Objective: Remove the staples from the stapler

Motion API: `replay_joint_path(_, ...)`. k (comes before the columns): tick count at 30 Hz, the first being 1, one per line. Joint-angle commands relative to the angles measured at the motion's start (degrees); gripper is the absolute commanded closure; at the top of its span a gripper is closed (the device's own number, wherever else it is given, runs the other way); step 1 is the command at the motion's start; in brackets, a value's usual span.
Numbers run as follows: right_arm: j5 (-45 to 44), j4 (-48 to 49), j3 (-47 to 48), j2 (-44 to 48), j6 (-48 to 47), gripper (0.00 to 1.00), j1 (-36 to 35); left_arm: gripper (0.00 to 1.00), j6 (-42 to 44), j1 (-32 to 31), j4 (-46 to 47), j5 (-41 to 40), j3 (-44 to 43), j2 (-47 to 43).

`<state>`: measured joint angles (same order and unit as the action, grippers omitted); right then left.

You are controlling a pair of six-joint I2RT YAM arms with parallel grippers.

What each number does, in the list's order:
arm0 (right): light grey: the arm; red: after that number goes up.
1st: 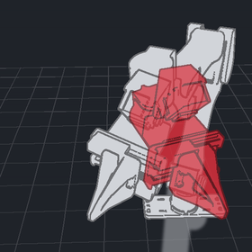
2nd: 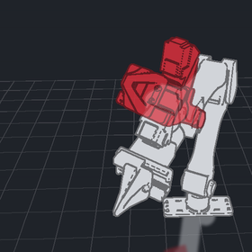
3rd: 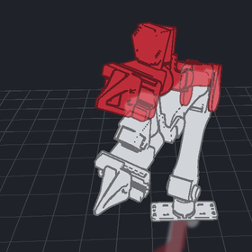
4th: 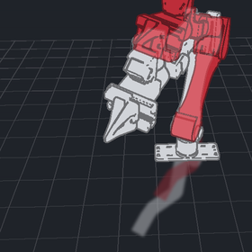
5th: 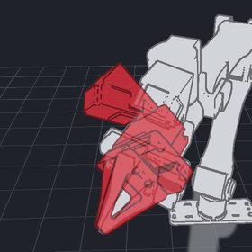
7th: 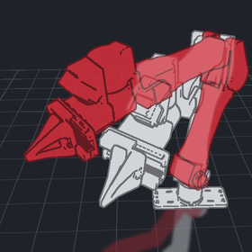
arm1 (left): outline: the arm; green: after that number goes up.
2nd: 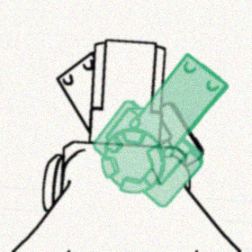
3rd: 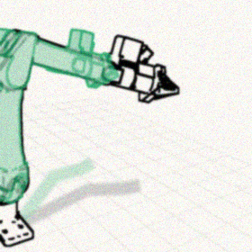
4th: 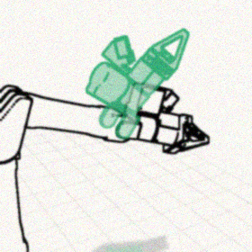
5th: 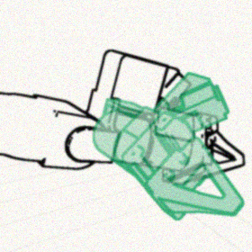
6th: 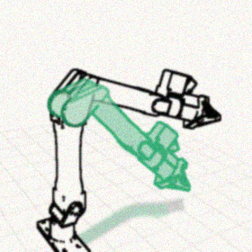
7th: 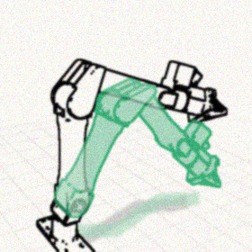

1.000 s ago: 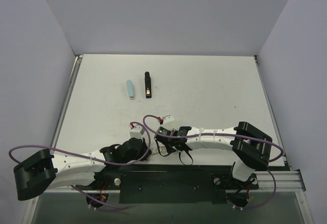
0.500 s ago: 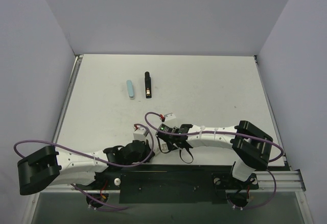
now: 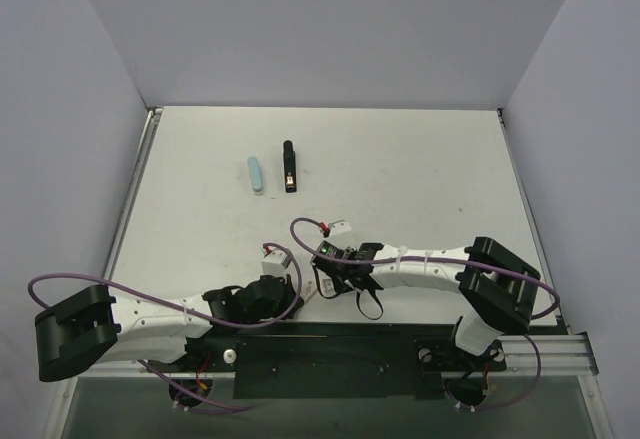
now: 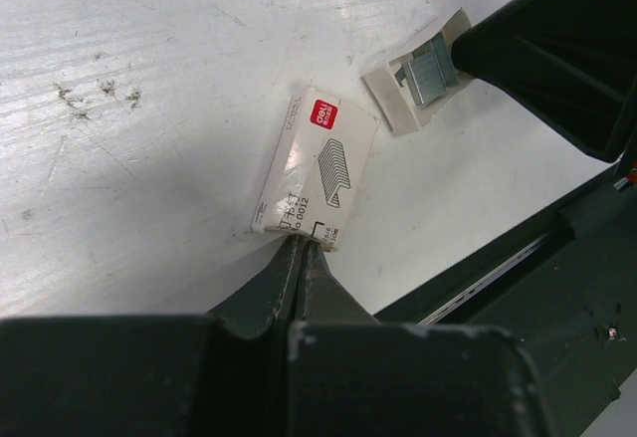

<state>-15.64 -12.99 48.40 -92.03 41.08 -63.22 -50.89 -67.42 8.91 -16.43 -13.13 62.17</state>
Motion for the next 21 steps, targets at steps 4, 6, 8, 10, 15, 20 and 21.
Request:
replay_joint_path(4,-2.2,-1.77,0.81,0.63,-0.65,1.0,0.99,1.0,0.09,-0.35,-2.4,0.16,-0.76,-0.9)
replay_joint_path(6,-2.38,-1.51,1.17,0.27,-0.74,1.0,1.17,1.0,0.27,-0.35,-4.33,0.34,-1.2,-2.66)
replay_joint_path(8,-2.38,-1.33,1.69,-0.25,-0.83,1.0,1.43,1.0,0.09,-0.35,-7.31,-0.27,-1.64,-5.2)
replay_joint_path(10,-2.38,-0.98,1.96,-0.69,-0.83,1.0,1.78,1.0,0.09,-0.35,-11.43,-1.15,-2.08,-7.58)
replay_joint_path(15,-2.03,-0.19,2.92,-1.66,-0.91,1.0,2.49,1.0,0.01,-0.26,-17.25,-3.35,-2.7,-12.24)
replay_joint_path(20,-1.41,-0.01,4.51,-2.89,-1.0,1.0,2.49,1.0,0.18,-0.17,-18.84,-7.39,-3.92,-10.85)
replay_joint_path(21,-1.33,0.07,4.94,-3.07,-0.91,1.0,2.49,1.0,0.18,-0.17,-18.75,-7.48,-4.45,-9.71)
